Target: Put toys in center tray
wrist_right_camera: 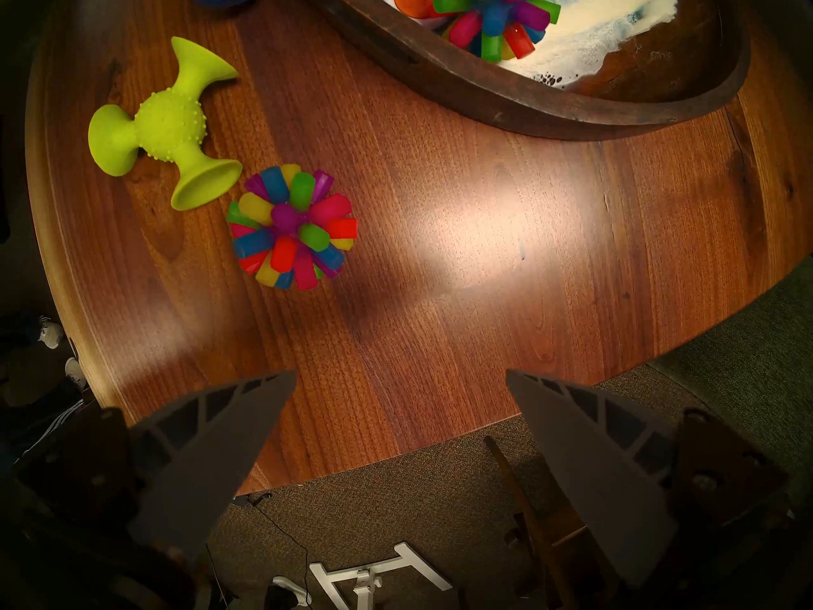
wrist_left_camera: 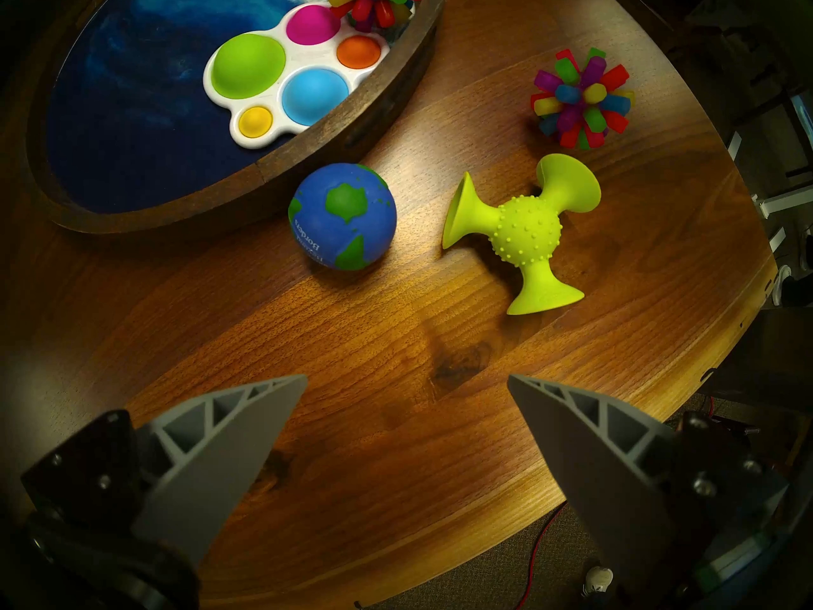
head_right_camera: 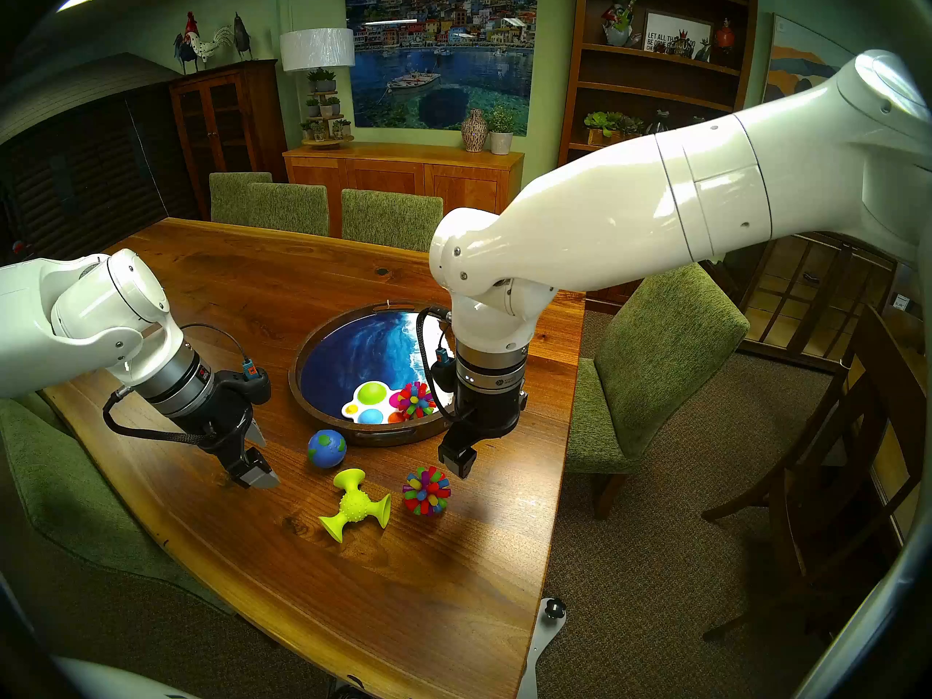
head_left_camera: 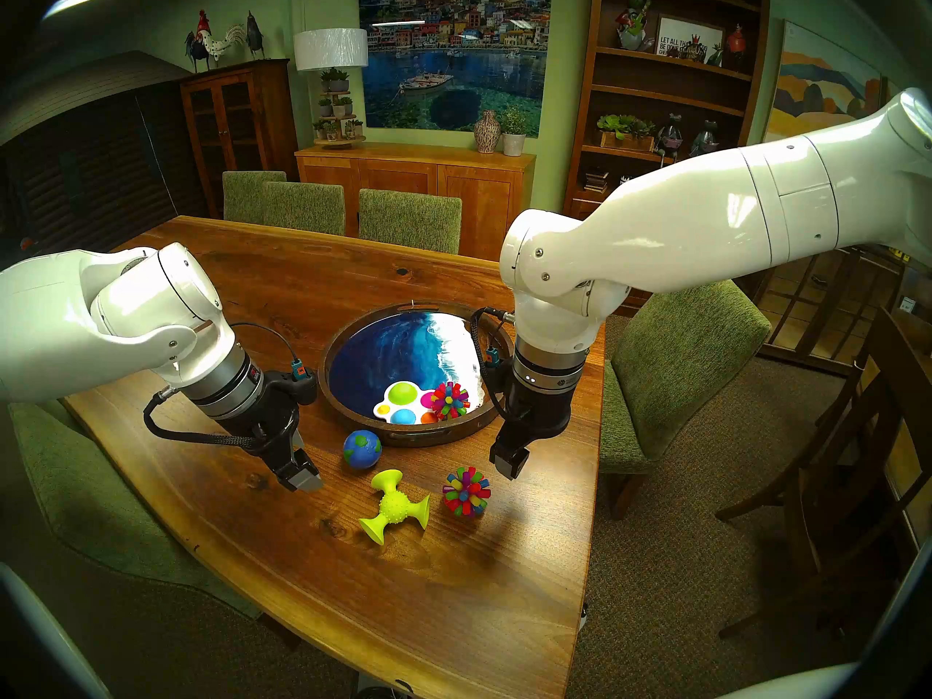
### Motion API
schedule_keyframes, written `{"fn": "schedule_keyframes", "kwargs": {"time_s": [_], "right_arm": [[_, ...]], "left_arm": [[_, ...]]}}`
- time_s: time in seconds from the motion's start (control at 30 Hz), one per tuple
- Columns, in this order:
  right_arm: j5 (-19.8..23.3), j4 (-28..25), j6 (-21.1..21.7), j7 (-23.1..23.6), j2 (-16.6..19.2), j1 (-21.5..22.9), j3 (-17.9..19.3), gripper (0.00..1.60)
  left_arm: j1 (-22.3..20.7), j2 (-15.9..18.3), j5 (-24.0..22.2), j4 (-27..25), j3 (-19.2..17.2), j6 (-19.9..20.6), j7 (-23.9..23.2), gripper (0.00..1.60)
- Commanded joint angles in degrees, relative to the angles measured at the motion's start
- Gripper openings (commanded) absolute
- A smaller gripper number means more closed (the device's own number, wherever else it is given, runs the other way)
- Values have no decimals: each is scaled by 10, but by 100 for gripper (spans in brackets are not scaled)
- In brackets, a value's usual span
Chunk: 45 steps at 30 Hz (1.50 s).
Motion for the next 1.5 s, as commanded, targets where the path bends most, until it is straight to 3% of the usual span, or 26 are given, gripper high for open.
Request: {"fn": "schedule_keyframes", "kwargs": {"time_s": [0.0, 0.27, 0.3, 0.33, 0.4, 0.43, 0.7, 0.77, 0.8, 1.03, 1.27, 1.3, 1.33, 1.37, 1.4, 1.43, 1.47], "right_arm": [[0, 1, 0, 0, 1, 8, 6, 160], [0, 1, 0, 0, 1, 8, 6, 160], [0, 1, 0, 0, 1, 8, 6, 160], [0, 1, 0, 0, 1, 8, 6, 160], [0, 1, 0, 0, 1, 8, 6, 160], [0, 1, 0, 0, 1, 8, 6, 160], [0, 1, 0, 0, 1, 8, 6, 160], [0, 1, 0, 0, 1, 8, 6, 160], [0, 1, 0, 0, 1, 8, 6, 160], [0, 1, 0, 0, 1, 8, 6, 160], [0, 1, 0, 0, 1, 8, 6, 160], [0, 1, 0, 0, 1, 8, 6, 160], [0, 1, 0, 0, 1, 8, 6, 160], [0, 1, 0, 0, 1, 8, 6, 160], [0, 1, 0, 0, 1, 8, 6, 160], [0, 1, 0, 0, 1, 8, 6, 160], [0, 1, 0, 0, 1, 8, 6, 160]], "left_arm": [[14, -47, -56, 14, -29, -1, 51, 160], [63, -102, -123, 57, -57, -1, 89, 160], [65, -121, -137, 67, -51, -1, 92, 160], [83, -116, -140, 72, -69, -1, 87, 160], [97, -138, -153, 85, -75, -3, 96, 160], [111, -128, -150, 82, -90, -2, 99, 160], [185, -195, -185, 133, -144, -1, 134, 160], [195, -223, -196, 152, -143, -1, 143, 160], [207, -217, -193, 151, -157, -1, 152, 160], [242, -272, -223, 198, -165, -1, 192, 160], [259, -298, -256, 227, -161, -1, 224, 160], [262, -301, -263, 232, -159, -1, 234, 156], [263, -301, -265, 234, -158, -1, 236, 101], [264, -302, -269, 235, -158, -1, 240, 73], [264, -302, -270, 235, -157, -1, 243, 16], [264, -301, -272, 234, -157, -1, 246, 0], [263, -300, -274, 233, -156, -1, 248, 0]]}}
